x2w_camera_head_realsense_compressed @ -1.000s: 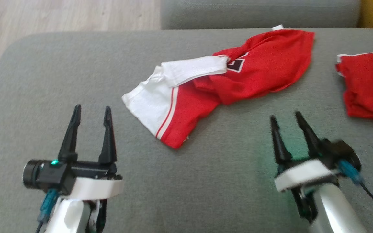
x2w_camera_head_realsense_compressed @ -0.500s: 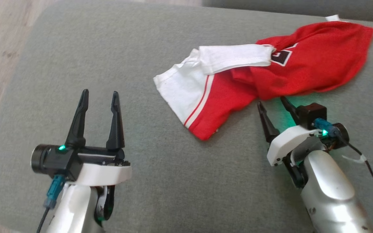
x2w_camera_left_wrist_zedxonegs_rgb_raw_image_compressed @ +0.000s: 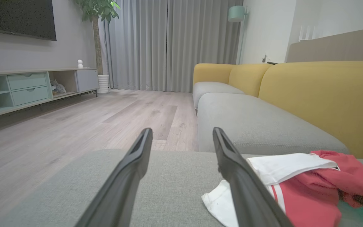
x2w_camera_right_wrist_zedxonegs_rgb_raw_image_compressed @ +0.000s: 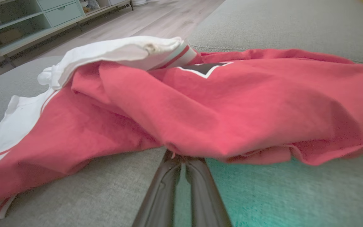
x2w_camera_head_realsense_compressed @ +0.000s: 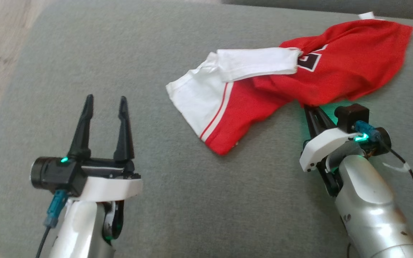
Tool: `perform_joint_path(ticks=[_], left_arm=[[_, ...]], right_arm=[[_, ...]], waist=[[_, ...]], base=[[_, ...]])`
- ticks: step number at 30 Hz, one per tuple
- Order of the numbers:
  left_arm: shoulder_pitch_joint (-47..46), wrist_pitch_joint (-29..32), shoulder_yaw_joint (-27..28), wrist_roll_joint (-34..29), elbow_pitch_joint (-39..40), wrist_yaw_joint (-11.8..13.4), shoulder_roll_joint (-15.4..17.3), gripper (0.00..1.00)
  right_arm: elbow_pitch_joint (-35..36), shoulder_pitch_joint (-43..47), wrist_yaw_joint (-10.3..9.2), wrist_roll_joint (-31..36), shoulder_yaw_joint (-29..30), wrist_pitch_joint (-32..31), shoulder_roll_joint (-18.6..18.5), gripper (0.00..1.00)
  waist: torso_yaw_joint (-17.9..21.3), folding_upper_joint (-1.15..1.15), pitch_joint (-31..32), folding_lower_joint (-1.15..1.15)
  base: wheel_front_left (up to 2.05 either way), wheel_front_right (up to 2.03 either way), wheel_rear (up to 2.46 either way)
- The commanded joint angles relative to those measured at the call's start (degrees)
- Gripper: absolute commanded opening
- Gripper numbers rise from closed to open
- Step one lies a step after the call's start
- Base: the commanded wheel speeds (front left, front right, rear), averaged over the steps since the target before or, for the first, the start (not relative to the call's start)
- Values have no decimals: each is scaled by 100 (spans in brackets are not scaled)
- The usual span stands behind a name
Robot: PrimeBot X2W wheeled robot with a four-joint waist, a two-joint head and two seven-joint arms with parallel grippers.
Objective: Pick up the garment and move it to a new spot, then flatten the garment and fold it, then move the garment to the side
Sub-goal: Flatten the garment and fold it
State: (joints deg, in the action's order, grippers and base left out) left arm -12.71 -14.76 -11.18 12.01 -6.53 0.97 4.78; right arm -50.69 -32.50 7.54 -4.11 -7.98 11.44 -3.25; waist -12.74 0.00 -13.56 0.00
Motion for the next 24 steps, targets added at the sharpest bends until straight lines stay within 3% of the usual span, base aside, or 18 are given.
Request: perform_joint_path(ticks=[1,12,24], left_arm=[[-123,-24,255,-60,164,-25,50,100],[146,-24,452,-156,184,-101,-36,100],[368,-24,525,-217,196,-125,-113,100]], right_arm=[[131,-58,-5,-38,-147,105,37,0],[853,656,-5,394,267,208,37,0],[2933,1875,-5,1637,936,-1003,-209,0]], waist=[[158,0,131,0],[981,0,710,0],[1393,0,1086,0]], base=[[0,0,0],[0,0,0],[0,0,0]])
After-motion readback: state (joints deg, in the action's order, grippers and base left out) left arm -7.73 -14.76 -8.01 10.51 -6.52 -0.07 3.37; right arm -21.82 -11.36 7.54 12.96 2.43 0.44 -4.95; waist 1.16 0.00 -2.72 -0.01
